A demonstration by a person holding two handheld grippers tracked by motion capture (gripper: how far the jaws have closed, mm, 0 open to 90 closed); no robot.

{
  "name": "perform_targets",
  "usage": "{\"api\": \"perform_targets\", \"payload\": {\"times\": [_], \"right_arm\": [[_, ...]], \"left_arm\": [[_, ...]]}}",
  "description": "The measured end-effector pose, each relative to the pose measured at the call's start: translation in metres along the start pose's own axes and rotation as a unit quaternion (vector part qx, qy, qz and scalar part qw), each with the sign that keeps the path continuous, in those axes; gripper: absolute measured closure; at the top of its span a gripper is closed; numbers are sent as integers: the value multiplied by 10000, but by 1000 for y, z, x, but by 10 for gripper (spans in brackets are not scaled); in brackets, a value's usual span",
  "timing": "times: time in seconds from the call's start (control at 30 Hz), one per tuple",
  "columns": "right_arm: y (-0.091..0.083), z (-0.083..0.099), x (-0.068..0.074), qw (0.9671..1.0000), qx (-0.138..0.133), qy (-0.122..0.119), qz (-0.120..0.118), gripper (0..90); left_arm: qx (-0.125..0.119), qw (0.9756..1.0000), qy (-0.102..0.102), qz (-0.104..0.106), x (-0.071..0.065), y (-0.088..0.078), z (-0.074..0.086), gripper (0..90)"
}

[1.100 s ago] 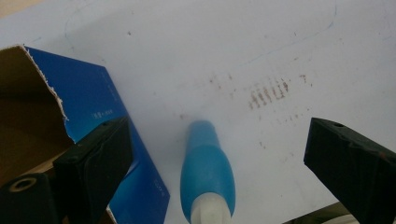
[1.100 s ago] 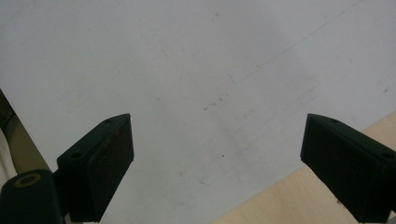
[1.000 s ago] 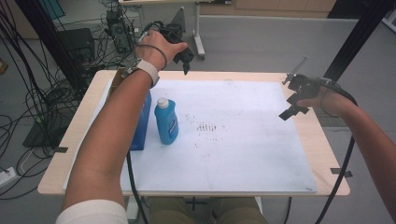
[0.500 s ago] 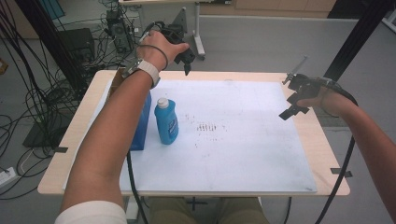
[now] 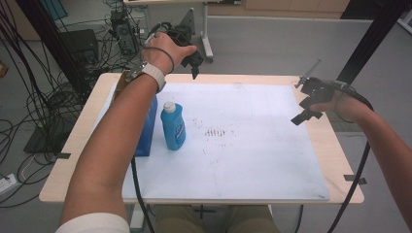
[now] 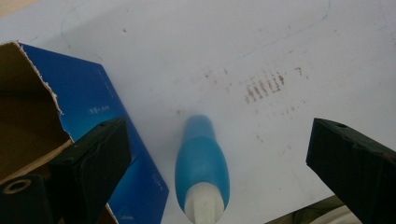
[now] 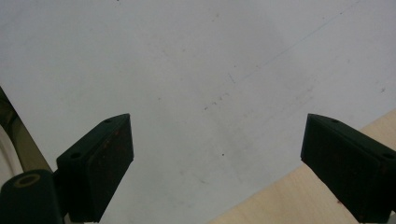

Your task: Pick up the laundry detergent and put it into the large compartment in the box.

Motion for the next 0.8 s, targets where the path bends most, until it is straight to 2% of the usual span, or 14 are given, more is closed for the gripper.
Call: {"api": "perform_targets", "payload": {"times": [0.43, 0.67, 0.8], "right_arm": [[0, -2, 3, 10000, -15, -34, 6, 93], [0, -2, 5, 10000, -27, -55, 1, 93], [0, -2, 6, 10000, -8, -88, 7, 93]], "left_arm": [[29, 10000, -33, -30, 2, 4, 16, 72], [-42, 9999, -68, 87, 2, 5, 25, 74], [-8, 10000, -28, 68, 2, 7, 29, 74]]}}
Point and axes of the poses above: each handheld gripper's, and its own axes: y roughly forward along the jaws, z roughly out of its underside, x roughly to its left, the point moved 10 cm from there along y, roughly forward along the jaws, and after that the axes turned 12 degrees about z, right-handed, at the moved point
